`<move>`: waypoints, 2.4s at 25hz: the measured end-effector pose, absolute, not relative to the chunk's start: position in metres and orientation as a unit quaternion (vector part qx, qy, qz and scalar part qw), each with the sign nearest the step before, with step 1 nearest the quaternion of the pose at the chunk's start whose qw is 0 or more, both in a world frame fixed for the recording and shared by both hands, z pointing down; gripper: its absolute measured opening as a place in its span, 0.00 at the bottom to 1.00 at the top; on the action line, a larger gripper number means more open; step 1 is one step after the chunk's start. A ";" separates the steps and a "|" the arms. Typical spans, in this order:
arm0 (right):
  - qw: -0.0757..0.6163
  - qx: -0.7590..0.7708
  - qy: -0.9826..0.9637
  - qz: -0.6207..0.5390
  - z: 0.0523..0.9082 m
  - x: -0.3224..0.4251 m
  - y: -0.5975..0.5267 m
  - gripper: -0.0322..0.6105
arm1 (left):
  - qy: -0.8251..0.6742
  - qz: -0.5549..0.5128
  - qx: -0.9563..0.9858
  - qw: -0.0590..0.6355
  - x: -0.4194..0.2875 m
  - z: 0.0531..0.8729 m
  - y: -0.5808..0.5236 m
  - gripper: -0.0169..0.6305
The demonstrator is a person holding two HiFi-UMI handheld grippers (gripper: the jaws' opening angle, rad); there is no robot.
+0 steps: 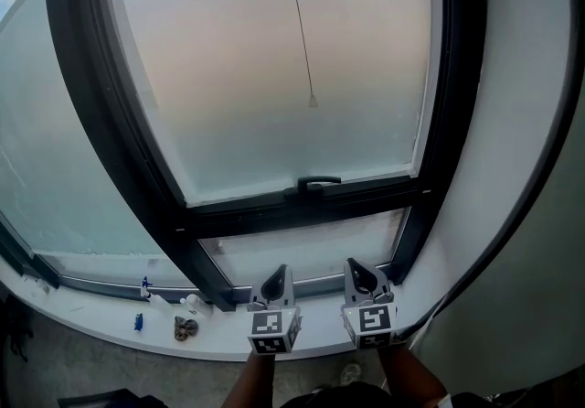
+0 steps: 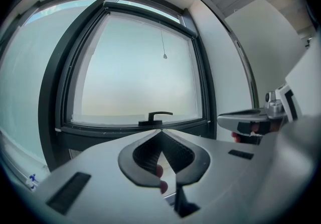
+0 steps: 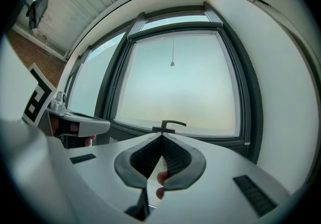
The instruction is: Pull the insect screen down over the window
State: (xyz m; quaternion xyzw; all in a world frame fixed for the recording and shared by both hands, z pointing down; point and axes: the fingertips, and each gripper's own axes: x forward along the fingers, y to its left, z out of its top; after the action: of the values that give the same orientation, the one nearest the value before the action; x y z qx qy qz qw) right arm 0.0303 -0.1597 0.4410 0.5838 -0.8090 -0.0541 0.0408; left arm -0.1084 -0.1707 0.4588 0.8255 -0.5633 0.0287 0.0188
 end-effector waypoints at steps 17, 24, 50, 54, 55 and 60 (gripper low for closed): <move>0.000 0.534 -0.837 -0.117 0.375 0.045 -0.272 0.05 | -0.613 -0.009 0.789 -0.040 -0.092 0.393 -0.272 0.03; -0.032 0.539 -0.827 -0.157 0.329 0.036 -0.295 0.05 | -0.613 -0.025 0.784 -0.094 -0.094 0.345 -0.302 0.03; -0.081 0.542 -0.739 -0.392 0.116 0.023 -0.325 0.05 | -0.596 -0.043 0.719 -0.355 -0.108 0.121 -0.347 0.03; -0.063 0.543 -0.709 -0.446 0.074 0.026 -0.315 0.05 | -0.606 -0.025 0.680 -0.411 -0.113 0.087 -0.347 0.03; -0.059 0.546 -0.699 -0.458 0.061 0.027 -0.315 0.05 | -0.607 -0.017 0.669 -0.429 -0.113 0.077 -0.347 0.03; -0.015 0.557 -0.643 -0.525 0.009 0.016 -0.323 0.05 | -0.625 0.010 0.624 -0.470 -0.117 0.029 -0.351 0.03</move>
State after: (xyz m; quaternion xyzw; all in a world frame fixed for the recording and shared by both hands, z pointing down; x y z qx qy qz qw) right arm 0.0164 -0.3227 0.0089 0.5573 -0.6434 -0.5247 -0.0154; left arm -0.1174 -0.3513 0.0288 0.6237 -0.6246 0.0100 -0.4699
